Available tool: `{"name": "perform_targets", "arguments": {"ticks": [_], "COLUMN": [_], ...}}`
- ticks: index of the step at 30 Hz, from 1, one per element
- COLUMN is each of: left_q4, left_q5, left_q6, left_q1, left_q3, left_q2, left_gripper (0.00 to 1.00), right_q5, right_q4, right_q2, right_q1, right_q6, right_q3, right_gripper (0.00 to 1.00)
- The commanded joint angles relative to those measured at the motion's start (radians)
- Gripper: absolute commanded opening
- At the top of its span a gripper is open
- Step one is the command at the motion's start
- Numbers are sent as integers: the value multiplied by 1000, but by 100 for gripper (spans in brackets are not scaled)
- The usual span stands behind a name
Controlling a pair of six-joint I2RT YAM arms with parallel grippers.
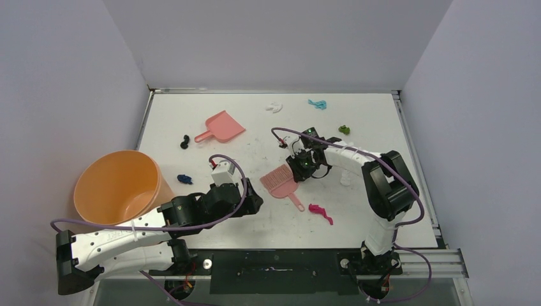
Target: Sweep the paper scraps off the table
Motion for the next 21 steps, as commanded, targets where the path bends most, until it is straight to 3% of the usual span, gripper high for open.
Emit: {"name": "perform_targets", "arguments": {"ticks": [1,6,11,15,21], "left_q4": [45,61,75,89,104], "left_q5": [1,7,19,16,15], "left_q6": [0,0,0,9,21], "left_q1": [-7,-6,-6,-7,-10], "left_q3": [21,3,-4,-6,-13], "left_q2": [-5,0,5,6,8], "left_gripper": [73,72,73,73,73], "right_q5": [92,81,-3,-50,-23], "right_q4": [42,32,13,12,3], "right_q2": [15,-5,-131,-270,-401], "right_q1": [-2,-16,-34,-36,-19], "right_q6": [-43,-41,-49,-124,-200], "right_q3": [60,110,75,-67,-236], "right_gripper": [17,16,40,59,77]}}
